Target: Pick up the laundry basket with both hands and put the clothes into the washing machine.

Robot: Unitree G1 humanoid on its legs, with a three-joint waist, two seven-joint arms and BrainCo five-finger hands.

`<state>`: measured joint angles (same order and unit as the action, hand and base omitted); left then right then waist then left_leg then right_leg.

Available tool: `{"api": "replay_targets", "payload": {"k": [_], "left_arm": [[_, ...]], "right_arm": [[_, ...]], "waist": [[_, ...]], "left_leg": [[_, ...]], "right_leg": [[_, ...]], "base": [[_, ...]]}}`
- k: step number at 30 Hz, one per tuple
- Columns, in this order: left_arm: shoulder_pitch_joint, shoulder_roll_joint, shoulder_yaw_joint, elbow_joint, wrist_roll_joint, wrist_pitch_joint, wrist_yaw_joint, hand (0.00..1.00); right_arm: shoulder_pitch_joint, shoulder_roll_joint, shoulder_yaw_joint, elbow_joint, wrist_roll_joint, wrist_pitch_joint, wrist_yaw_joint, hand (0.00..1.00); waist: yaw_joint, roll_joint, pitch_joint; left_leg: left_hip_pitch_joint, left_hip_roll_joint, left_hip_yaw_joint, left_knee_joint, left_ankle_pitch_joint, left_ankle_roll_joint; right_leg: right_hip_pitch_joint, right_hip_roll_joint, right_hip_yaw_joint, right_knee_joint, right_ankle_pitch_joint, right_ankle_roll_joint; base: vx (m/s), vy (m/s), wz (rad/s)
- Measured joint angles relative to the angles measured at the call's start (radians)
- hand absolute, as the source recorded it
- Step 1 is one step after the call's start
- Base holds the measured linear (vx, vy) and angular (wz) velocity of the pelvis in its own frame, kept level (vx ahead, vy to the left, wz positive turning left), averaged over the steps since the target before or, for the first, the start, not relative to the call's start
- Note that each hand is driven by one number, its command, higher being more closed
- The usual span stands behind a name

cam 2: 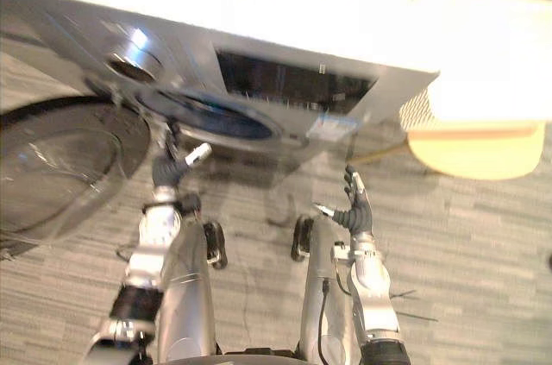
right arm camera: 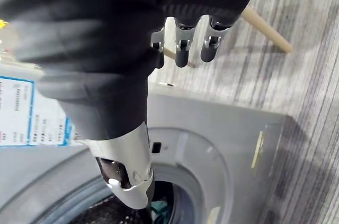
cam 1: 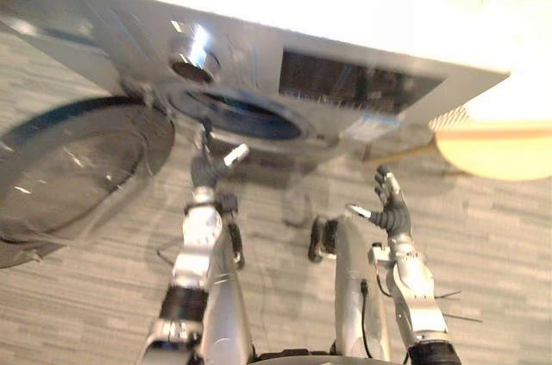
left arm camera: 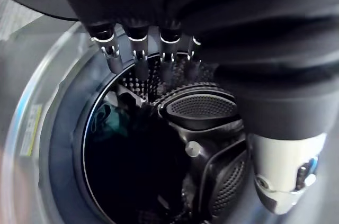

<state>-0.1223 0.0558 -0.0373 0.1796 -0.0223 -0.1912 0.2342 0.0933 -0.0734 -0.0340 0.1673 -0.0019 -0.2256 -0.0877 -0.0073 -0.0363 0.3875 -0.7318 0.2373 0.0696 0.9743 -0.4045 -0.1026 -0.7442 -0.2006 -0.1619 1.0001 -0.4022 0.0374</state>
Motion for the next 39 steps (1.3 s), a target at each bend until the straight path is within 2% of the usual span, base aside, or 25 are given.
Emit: {"api": "replay_targets", "payload": {"k": [2, 5, 9, 14, 17, 23, 30, 34, 39], "left_arm": [[0.112, -0.021, -0.008, 0.040, -0.029, -0.016, -0.042, 0.00], [0.175, -0.021, -0.003, 0.131, -0.056, -0.024, -0.082, 0.00], [0.212, -0.004, 0.009, 0.418, -0.055, -0.017, -0.133, 0.00], [0.214, 0.013, 0.010, 0.667, -0.001, 0.012, -0.170, 0.00], [0.216, 0.034, 0.010, 0.703, 0.034, 0.014, -0.171, 0.00], [0.217, 0.036, 0.008, 0.762, 0.074, 0.015, -0.176, 0.00], [0.220, 0.036, 0.008, 0.793, 0.075, 0.020, -0.188, 0.00], [0.218, 0.036, 0.008, 0.810, 0.094, 0.020, -0.188, 0.00], [0.220, 0.036, 0.008, 0.812, 0.105, 0.020, -0.188, 0.00]], "right_arm": [[0.043, -0.009, 0.002, 0.067, -0.009, 0.015, -0.001, 0.00], [0.054, -0.009, 0.007, 0.140, -0.009, 0.020, 0.000, 0.00], [0.027, -0.011, 0.011, 0.378, -0.009, 0.039, 0.002, 0.00], [-0.017, -0.011, 0.008, 0.617, -0.018, 0.060, 0.004, 0.00], [-0.018, -0.012, -0.007, 0.671, -0.018, 0.063, 0.005, 0.00], [-0.024, -0.012, -0.006, 0.730, -0.019, 0.078, 0.006, 0.00], [-0.024, -0.013, -0.004, 0.766, -0.021, 0.081, 0.006, 0.00], [-0.026, -0.012, -0.004, 0.776, -0.021, 0.081, 0.006, 0.00], [-0.021, -0.012, -0.004, 0.800, -0.021, 0.083, 0.006, 0.00]], "waist": [[0.015, -0.001, -0.076], [0.027, 0.003, -0.128], [0.031, 0.018, -0.201], [0.022, 0.039, -0.235], [0.020, 0.040, -0.250], [0.020, 0.043, -0.289], [0.019, 0.040, -0.292], [0.018, 0.028, -0.300], [0.017, 0.019, -0.307]], "left_leg": [[0.120, -0.030, -0.002, -0.126, 0.040, -0.005], [0.221, -0.044, 0.008, -0.247, 0.086, -0.005], [0.381, -0.072, 0.021, -0.507, 0.194, -0.003], [0.549, -0.087, 0.052, -0.759, 0.304, 0.002], [0.625, -0.100, 0.065, -0.844, 0.339, 0.004], [0.702, -0.119, 0.097, -0.943, 0.377, 0.012], [0.746, -0.137, 0.122, -0.996, 0.398, 0.025], [0.751, -0.153, 0.125, -1.012, 0.400, 0.028], [0.799, -0.165, 0.124, -1.041, 0.400, 0.028]], "right_leg": [[0.129, -0.014, -0.035, -0.100, 0.010, 0.003], [0.238, -0.021, -0.068, -0.203, 0.034, 0.010], [0.396, -0.005, -0.109, -0.443, 0.129, 0.024], [0.547, 0.039, -0.109, -0.700, 0.253, 0.037], [0.607, 0.045, -0.106, -0.768, 0.283, 0.045], [0.655, 0.063, -0.074, -0.860, 0.338, 0.052], [0.690, 0.065, -0.050, -0.944, 0.393, 0.063], [0.703, 0.060, -0.029, -0.997, 0.428, 0.070], [0.752, 0.058, -0.029, -1.041, 0.440, 0.076]], "base": [[0.21, -0.054, 0.44], [0.14, -0.023, 0.30], [0.10, -0.001, 0.14], [0.09, 0.040, -0.12], [0.05, 0.046, -0.08], [0.00, 0.038, -0.17], [-0.04, 0.036, -0.12], [-0.02, 0.038, -0.10], [0.02, 0.009, -0.02]]}}
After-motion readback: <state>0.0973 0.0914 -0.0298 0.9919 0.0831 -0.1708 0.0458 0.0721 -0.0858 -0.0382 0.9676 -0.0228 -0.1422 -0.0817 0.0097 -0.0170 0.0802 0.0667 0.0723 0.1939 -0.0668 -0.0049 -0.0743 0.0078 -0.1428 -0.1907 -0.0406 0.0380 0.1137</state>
